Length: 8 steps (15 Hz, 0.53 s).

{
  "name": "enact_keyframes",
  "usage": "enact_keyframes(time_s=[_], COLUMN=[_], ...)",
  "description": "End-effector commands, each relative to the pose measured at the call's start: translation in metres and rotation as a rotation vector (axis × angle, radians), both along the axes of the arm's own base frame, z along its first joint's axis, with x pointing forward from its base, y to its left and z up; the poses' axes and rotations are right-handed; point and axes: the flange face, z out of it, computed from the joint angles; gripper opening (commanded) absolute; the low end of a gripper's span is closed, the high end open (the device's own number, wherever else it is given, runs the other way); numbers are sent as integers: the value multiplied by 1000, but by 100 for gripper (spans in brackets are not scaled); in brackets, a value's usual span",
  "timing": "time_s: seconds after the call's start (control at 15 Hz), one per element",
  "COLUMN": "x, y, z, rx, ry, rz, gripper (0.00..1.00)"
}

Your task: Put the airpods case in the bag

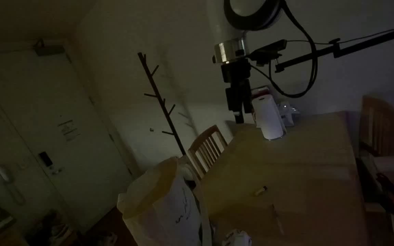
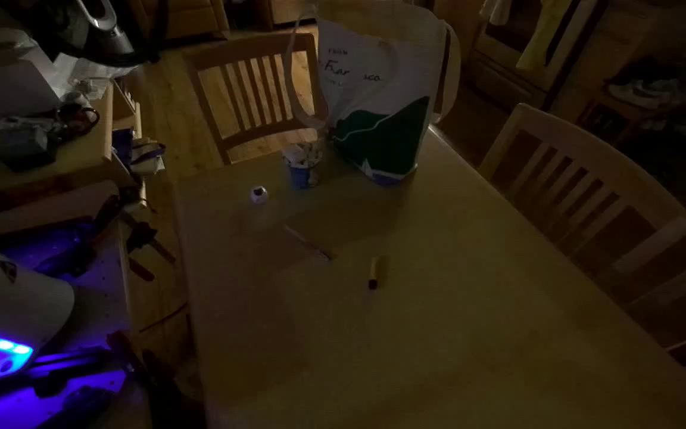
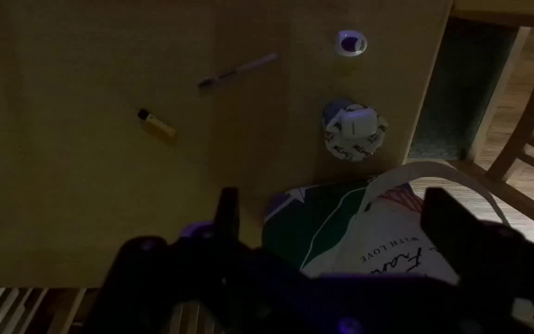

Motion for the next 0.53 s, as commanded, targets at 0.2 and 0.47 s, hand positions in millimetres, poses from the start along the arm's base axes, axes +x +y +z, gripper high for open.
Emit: enact_keyframes(time_s=[0.2,0.47], x=[-1,12], y=[2,1], z=[5,8], rx=[-7,-33], ry=[19,27], rz=[1,58], gripper=[100,100])
